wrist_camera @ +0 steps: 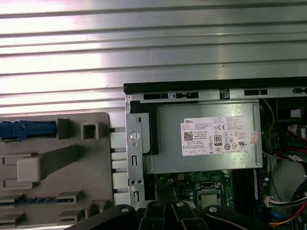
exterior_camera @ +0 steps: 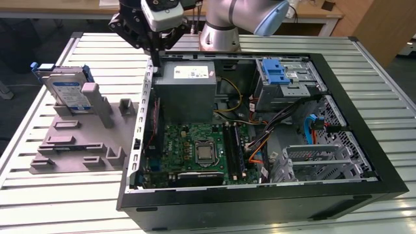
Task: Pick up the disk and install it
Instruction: 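Reach for the disk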
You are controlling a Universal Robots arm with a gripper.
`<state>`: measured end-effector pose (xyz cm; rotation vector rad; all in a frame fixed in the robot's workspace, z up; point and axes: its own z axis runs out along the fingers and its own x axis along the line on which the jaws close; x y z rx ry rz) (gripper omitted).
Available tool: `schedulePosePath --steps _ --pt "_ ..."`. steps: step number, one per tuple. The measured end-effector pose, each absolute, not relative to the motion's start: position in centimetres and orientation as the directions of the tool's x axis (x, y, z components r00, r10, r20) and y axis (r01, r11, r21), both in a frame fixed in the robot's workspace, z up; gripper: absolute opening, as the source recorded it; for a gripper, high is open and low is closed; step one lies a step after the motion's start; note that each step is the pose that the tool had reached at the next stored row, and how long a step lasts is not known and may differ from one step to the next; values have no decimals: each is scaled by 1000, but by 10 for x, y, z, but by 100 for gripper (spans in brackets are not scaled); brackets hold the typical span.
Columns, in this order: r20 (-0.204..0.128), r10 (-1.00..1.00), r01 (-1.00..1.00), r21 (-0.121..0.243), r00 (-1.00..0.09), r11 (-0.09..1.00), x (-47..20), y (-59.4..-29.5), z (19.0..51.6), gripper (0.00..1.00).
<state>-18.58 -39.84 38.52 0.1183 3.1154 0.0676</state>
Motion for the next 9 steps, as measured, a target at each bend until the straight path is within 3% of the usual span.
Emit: schedulePosePath --steps 9 --pt "-21 76 75 44 -997 996 -191 -398 385 11"
